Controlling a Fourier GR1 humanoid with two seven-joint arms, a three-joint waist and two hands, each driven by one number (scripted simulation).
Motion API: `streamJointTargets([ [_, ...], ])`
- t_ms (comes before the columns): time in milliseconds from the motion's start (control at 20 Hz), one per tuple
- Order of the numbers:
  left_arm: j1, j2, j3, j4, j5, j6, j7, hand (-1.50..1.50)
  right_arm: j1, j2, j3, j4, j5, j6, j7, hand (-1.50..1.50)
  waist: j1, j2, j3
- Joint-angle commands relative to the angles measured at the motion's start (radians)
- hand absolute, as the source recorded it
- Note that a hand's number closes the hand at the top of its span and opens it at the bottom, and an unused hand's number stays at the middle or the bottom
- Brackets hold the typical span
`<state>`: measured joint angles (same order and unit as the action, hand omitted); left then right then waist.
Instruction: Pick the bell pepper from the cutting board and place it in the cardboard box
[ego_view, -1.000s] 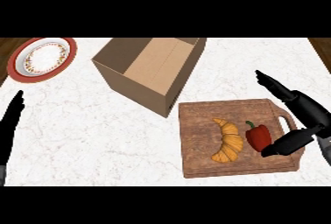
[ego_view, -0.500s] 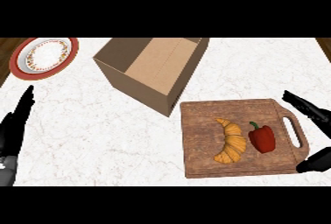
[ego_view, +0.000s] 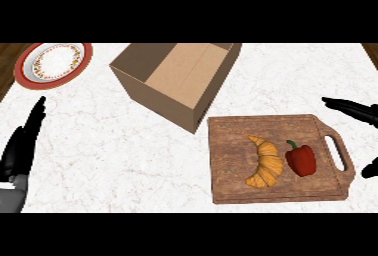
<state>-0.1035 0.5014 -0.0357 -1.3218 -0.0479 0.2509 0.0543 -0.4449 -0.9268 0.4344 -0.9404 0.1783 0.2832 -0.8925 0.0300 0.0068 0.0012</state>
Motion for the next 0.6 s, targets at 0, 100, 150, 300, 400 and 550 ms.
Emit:
streamJointTargets([
  [0, 0.026, -0.010, -0.004, -0.039, -0.007, 0.000, -0.003, 0.00, -0.094, -0.002, 0.085, 0.009, 0.140, 0.061, 0.022, -1.50, 0.005, -0.003, -0.001],
  [100, -0.007, -0.006, 0.003, 0.004, -0.013, -0.009, 0.018, 0.00, -0.138, 0.018, 0.123, -0.011, 0.199, 0.067, 0.089, -1.50, -0.005, -0.003, -0.002],
  [150, 0.002, -0.032, -0.014, -0.007, -0.042, 0.032, 0.006, 0.00, -0.123, 0.000, 0.154, -0.036, 0.240, 0.055, 0.077, -1.50, -0.010, -0.005, -0.002],
  [300, -0.062, 0.005, 0.040, 0.065, 0.006, -0.051, 0.001, 0.00, -0.174, 0.039, 0.157, -0.044, 0.264, 0.138, 0.135, -1.50, -0.022, -0.004, -0.002],
  [400, 0.000, -0.008, 0.034, 0.006, -0.012, -0.034, 0.009, 0.00, -0.182, 0.094, 0.161, -0.007, 0.303, 0.145, 0.158, -1.50, -0.015, -0.005, -0.001],
  [550, -0.019, -0.030, 0.035, 0.013, -0.024, -0.035, 0.021, 0.00, -0.179, 0.119, 0.153, -0.082, 0.340, 0.176, 0.259, -1.50, -0.027, -0.008, -0.002],
])
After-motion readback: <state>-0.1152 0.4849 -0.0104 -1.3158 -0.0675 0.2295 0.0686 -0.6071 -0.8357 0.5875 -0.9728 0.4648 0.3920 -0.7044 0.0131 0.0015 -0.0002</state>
